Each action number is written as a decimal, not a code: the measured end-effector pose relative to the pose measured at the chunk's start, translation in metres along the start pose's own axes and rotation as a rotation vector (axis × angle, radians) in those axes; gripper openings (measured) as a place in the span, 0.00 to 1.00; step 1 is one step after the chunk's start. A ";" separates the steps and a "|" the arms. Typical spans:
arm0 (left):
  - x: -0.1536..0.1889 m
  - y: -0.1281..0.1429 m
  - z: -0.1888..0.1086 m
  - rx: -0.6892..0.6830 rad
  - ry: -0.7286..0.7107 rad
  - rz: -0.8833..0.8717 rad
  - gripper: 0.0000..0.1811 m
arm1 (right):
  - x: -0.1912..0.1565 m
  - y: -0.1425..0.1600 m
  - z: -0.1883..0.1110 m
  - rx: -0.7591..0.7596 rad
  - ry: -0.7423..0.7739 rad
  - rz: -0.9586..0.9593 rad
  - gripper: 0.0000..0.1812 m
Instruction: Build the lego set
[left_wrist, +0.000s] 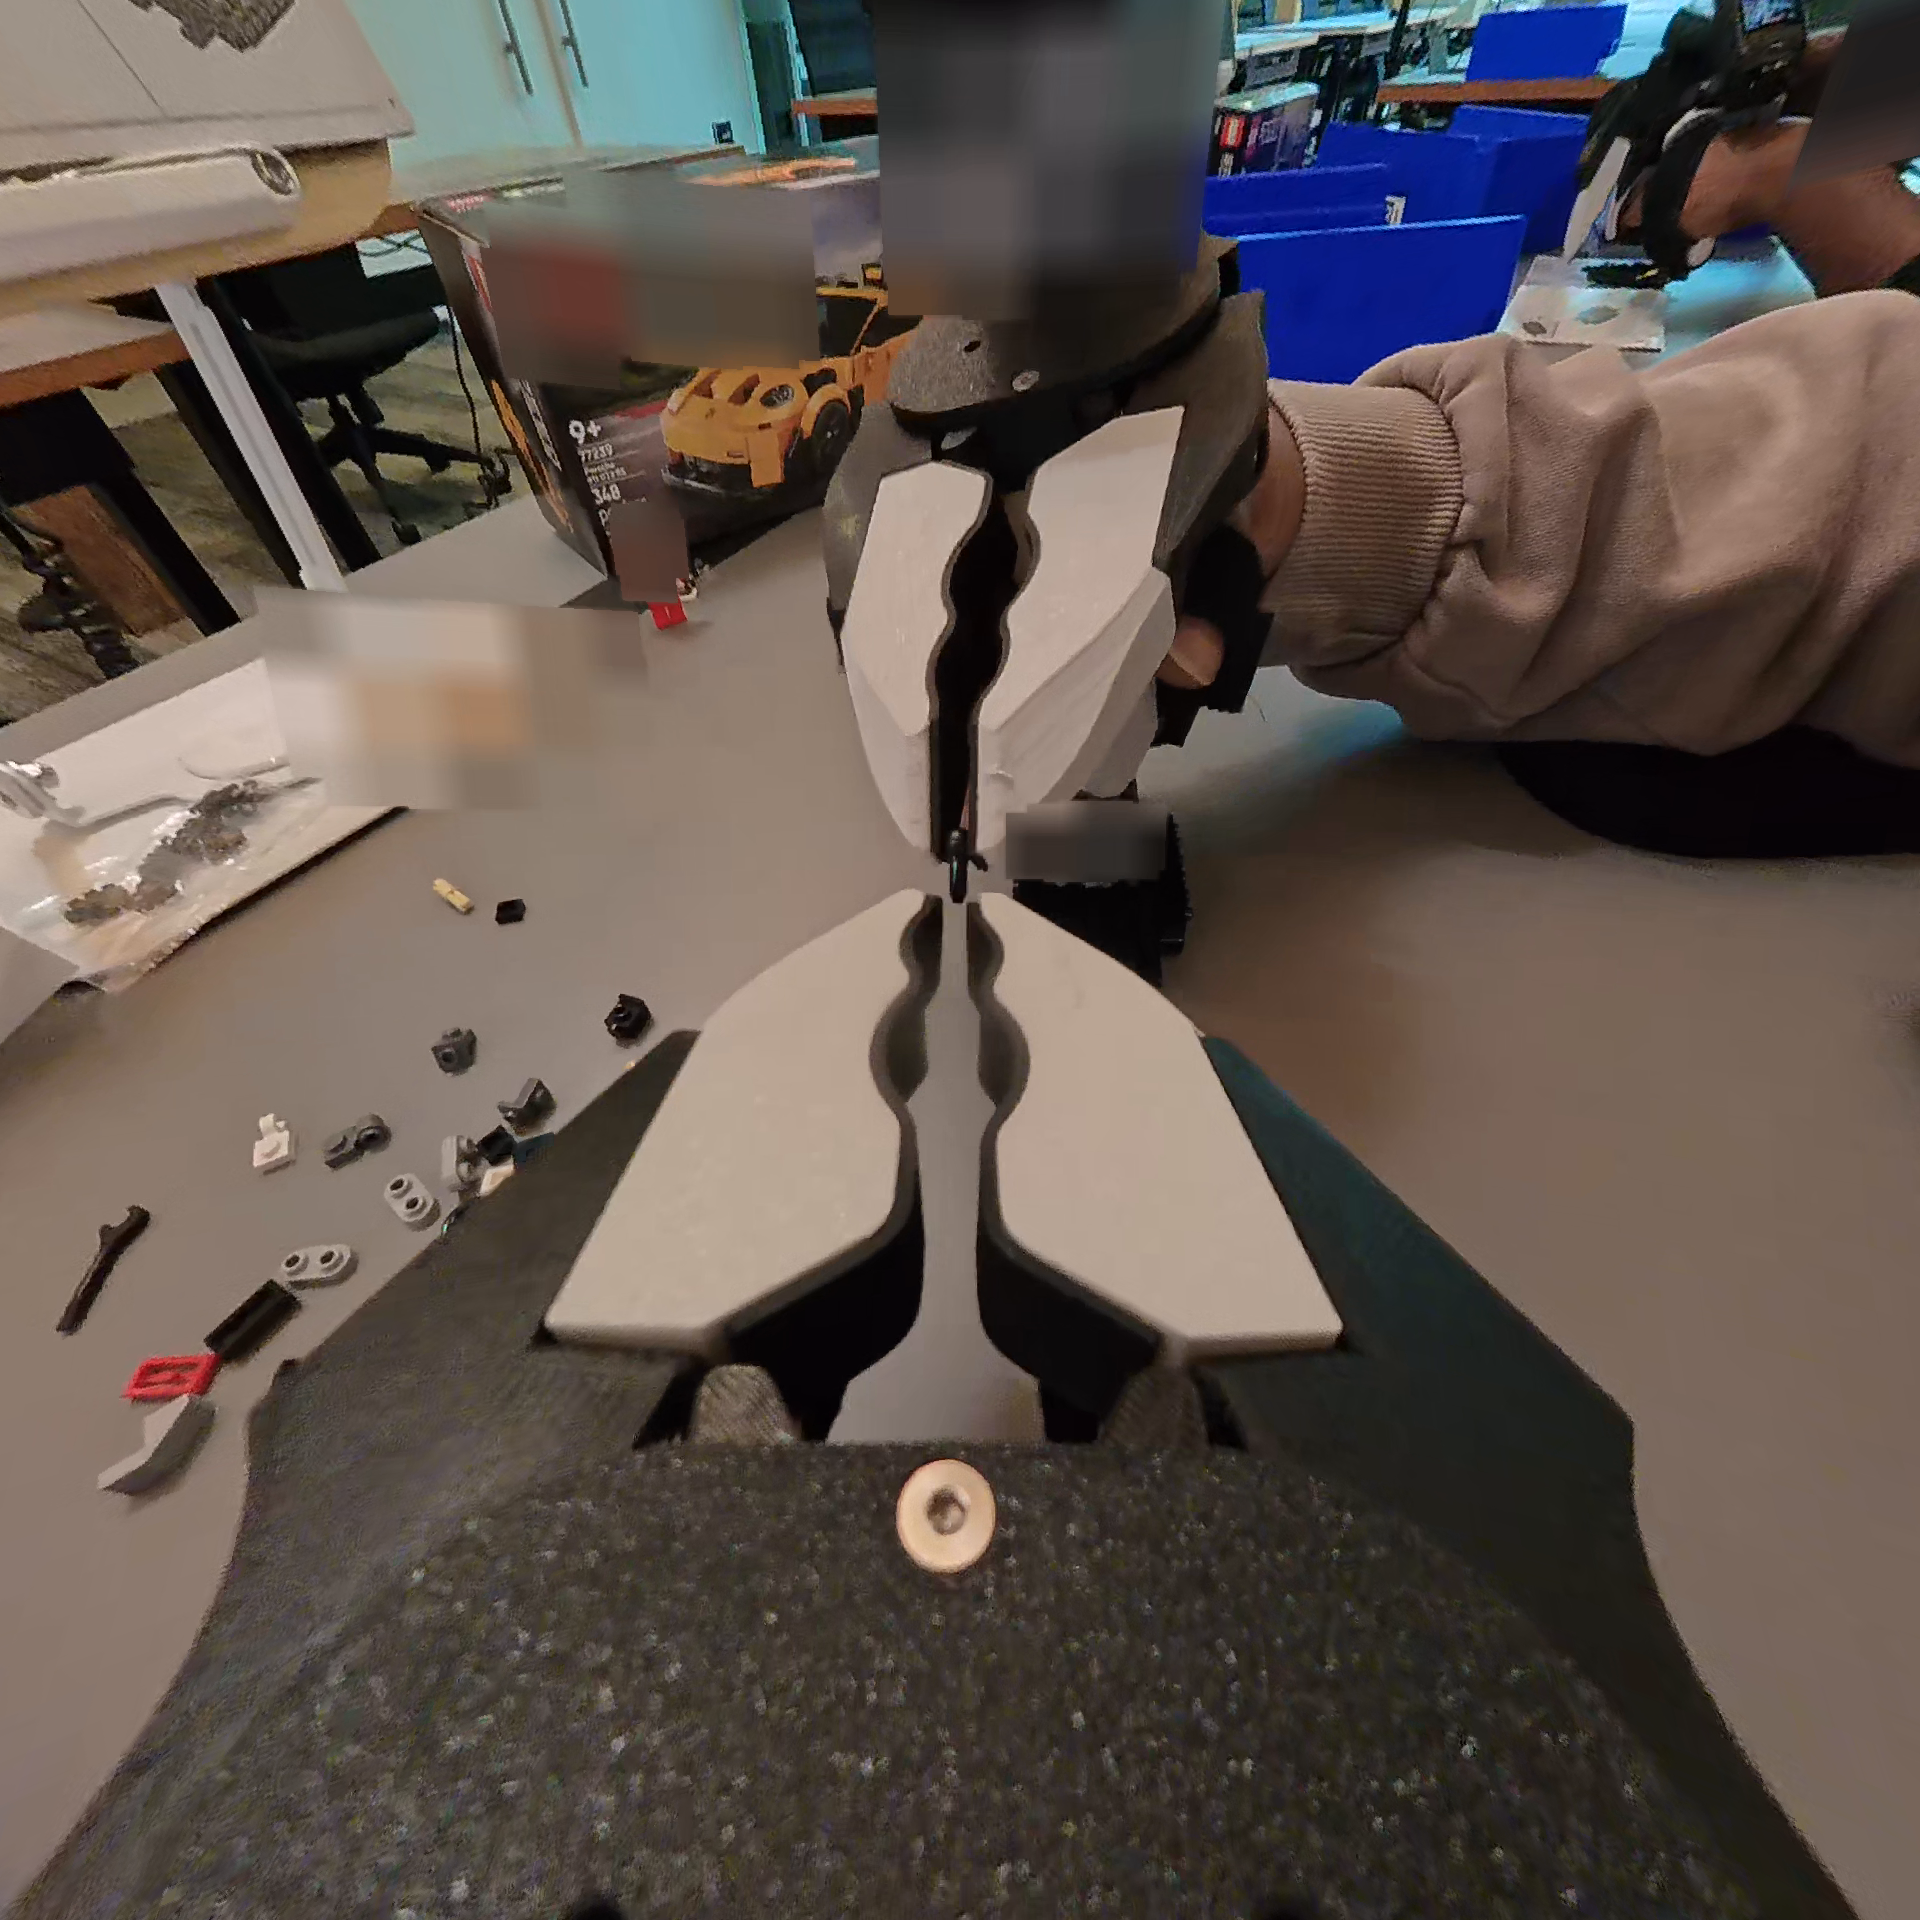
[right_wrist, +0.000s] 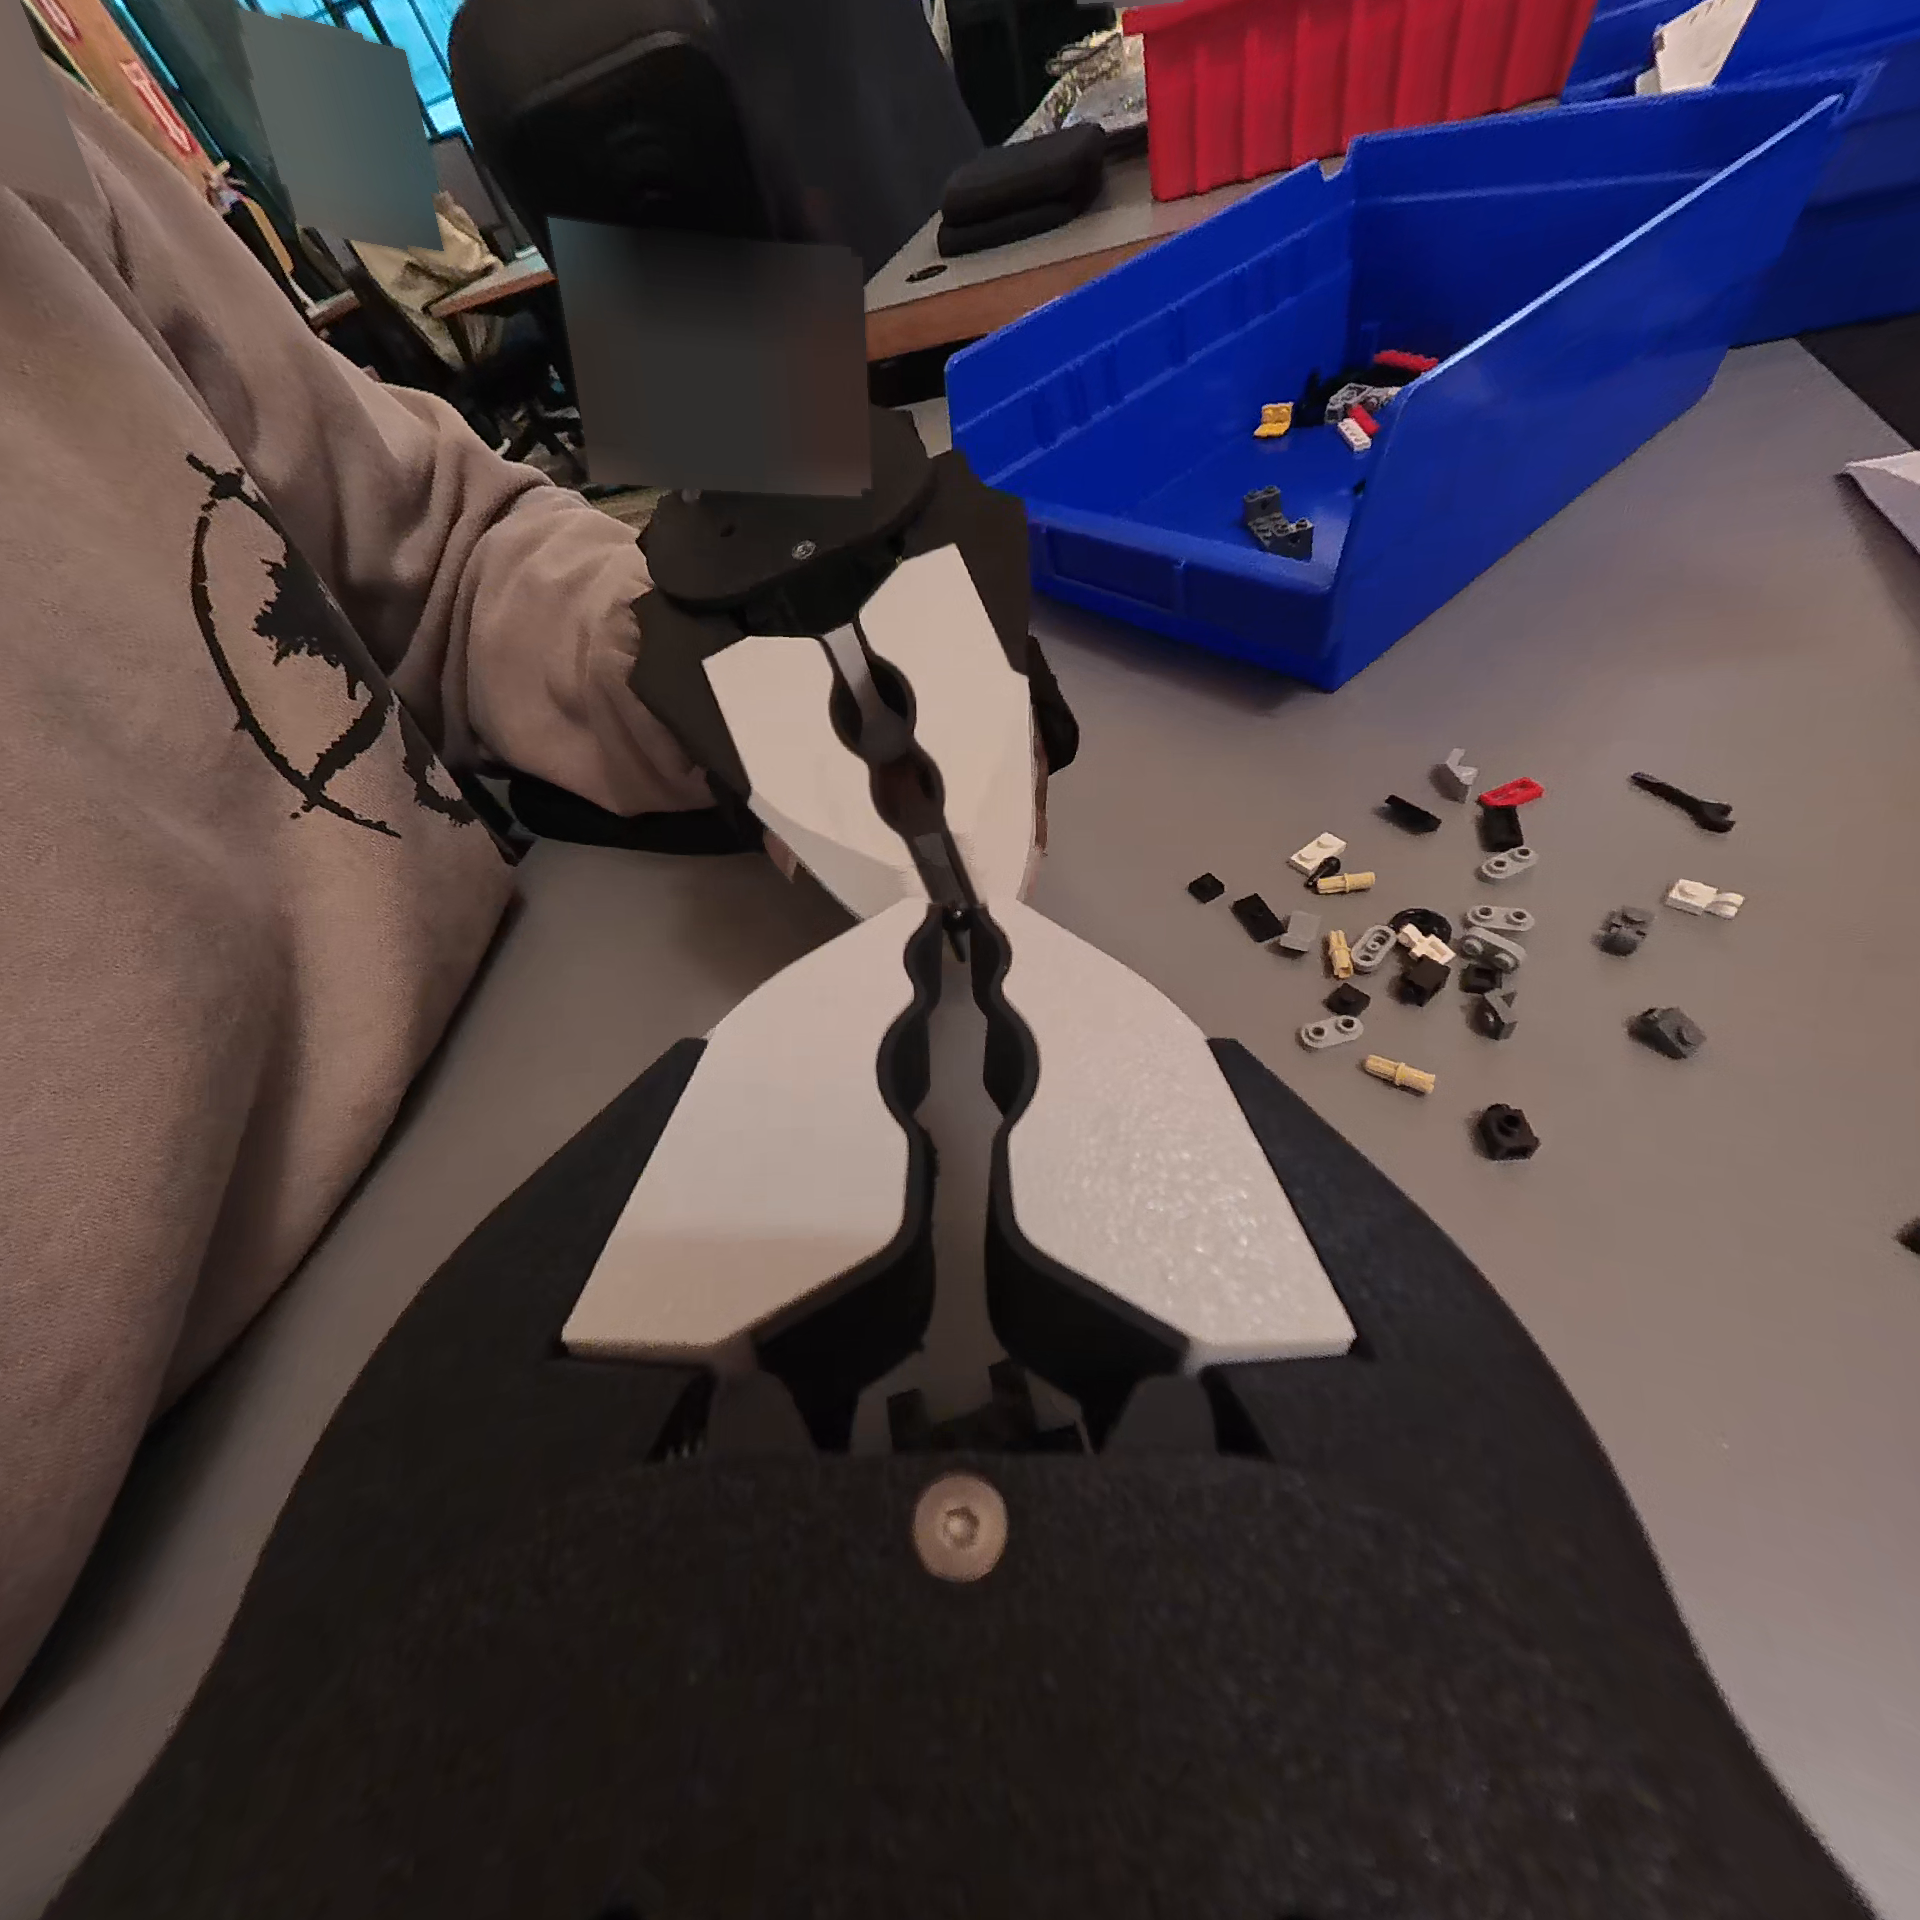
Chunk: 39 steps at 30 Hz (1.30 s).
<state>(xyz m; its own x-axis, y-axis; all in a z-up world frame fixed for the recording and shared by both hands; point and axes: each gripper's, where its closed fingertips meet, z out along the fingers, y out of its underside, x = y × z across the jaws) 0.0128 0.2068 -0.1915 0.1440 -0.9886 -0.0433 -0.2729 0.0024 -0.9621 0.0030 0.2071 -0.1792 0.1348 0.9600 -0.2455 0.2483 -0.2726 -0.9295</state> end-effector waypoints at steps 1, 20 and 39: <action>0.002 -0.002 0.000 0.012 0.009 0.002 0.02 | 0.000 0.000 0.000 0.003 -0.001 0.004 0.03; 0.011 -0.002 0.000 -0.041 0.055 -0.003 0.01 | -0.010 0.004 -0.003 0.011 -0.020 0.024 0.03; 0.031 0.032 0.032 -0.199 0.127 -0.049 0.16 | 0.004 0.039 -0.109 -0.111 0.347 0.011 0.02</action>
<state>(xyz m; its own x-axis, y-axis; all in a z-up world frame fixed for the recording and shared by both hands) 0.0393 0.1815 -0.2319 0.0439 -0.9979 0.0486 -0.4525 -0.0633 -0.8895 0.1175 0.1932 -0.1860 0.4510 0.8831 -0.1293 0.3447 -0.3060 -0.8874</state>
